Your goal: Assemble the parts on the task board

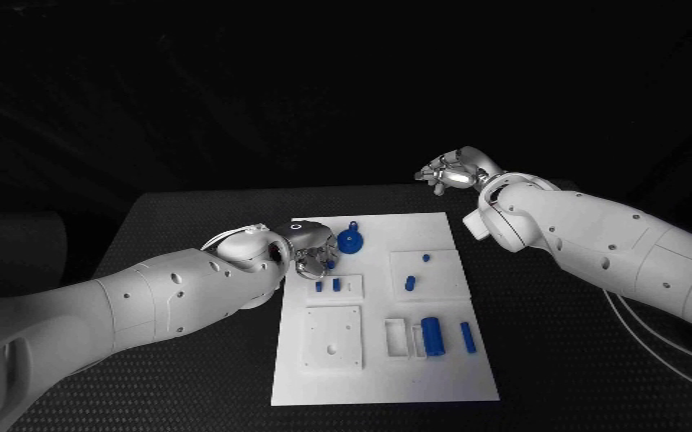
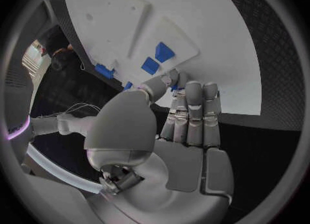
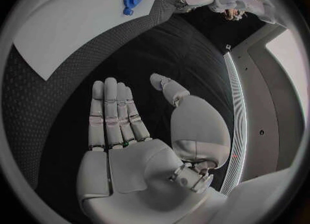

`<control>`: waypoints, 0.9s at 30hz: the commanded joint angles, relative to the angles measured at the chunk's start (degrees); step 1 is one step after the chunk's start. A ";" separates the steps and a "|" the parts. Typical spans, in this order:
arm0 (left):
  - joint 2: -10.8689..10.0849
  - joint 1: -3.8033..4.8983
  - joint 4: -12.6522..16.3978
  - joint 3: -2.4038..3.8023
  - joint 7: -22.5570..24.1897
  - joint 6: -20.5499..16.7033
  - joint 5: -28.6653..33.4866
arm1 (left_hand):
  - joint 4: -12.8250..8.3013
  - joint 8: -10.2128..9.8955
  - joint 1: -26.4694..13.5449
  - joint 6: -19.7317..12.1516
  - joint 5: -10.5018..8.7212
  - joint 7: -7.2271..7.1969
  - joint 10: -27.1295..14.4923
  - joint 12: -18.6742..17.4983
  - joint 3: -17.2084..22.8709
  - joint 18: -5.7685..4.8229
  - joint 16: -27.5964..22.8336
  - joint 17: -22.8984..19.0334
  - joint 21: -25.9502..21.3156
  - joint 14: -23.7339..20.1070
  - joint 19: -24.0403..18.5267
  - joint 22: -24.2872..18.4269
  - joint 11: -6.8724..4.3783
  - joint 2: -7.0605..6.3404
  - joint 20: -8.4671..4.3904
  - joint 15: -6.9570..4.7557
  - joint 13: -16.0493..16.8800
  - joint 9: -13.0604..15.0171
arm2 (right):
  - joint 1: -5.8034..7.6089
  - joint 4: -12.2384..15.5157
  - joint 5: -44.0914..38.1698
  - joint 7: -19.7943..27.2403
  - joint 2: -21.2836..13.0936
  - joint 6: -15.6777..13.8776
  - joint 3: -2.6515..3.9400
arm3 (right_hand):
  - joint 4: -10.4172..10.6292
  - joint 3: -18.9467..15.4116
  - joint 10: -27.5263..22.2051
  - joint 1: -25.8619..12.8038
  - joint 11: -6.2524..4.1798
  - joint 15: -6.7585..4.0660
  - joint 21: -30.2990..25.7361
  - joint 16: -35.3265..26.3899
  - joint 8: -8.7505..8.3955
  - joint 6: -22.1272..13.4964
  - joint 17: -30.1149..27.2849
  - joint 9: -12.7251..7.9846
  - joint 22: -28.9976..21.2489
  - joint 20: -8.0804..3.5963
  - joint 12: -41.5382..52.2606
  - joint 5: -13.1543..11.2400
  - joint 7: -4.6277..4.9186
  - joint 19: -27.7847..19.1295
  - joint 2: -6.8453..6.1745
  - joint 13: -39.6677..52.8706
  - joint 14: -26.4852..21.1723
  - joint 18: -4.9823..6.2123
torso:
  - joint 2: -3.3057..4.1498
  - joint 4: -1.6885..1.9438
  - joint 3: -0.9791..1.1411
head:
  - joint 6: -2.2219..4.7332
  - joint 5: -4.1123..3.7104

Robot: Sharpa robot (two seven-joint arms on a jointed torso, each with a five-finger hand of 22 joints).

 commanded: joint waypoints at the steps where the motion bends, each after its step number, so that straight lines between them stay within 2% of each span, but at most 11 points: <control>1: 0.03 -0.28 0.38 -0.09 0.53 0.07 0.35 | -0.12 -0.27 0.17 -0.60 -0.17 0.00 0.41 -0.09 -0.14 0.48 0.38 0.07 0.33 -0.12 0.10 1.17 -0.09 -0.52 -2.10 -0.20 0.09 -0.07 | -0.02 0.05 -0.22 0.57 -0.04 0.65 0.01 | -0.29 -0.10 -0.28 -0.42 -0.04 -0.05 -0.20 0.39 0.26 -0.49 -0.09 -0.09 0.08 0.41 0.36 0.27 -0.02 0.12 0.14 -0.06 -0.42 0.84 | 0.00 0.02 -0.02 | 0.07 0.01; 12: -0.27 -0.47 0.91 -0.03 1.50 -3.38 0.56 | -0.28 -0.77 0.82 -1.53 0.19 -0.20 1.57 0.76 -0.01 0.50 1.02 0.34 0.64 0.37 0.55 1.12 -0.66 -0.88 -2.43 -0.74 0.74 -0.17 | -0.04 0.00 -0.22 0.57 -0.08 0.68 0.01 | -0.30 -0.10 -0.28 -0.42 -0.04 -0.04 -0.22 0.40 0.26 -0.49 -0.10 -0.10 0.10 0.41 0.37 0.27 -0.02 0.12 0.14 -0.10 -0.43 0.84 | 0.01 0.02 -0.05 | 0.15 -0.02; 27: -0.59 -0.60 1.25 0.05 1.31 -5.19 0.66 | -0.36 -0.99 1.17 -1.92 0.54 -0.16 1.69 1.14 0.20 0.46 1.31 0.45 0.79 0.52 0.82 1.10 -0.81 -1.10 -2.61 -0.90 1.04 -0.29 | -0.10 0.01 -0.22 0.58 -0.16 0.71 0.01 | -0.31 -0.10 -0.28 -0.43 -0.04 -0.04 -0.25 0.42 0.27 -0.50 -0.13 -0.11 0.14 0.41 0.40 0.26 -0.02 0.13 0.15 -0.15 -0.44 0.84 | 0.01 0.02 -0.01 | 0.14 -0.13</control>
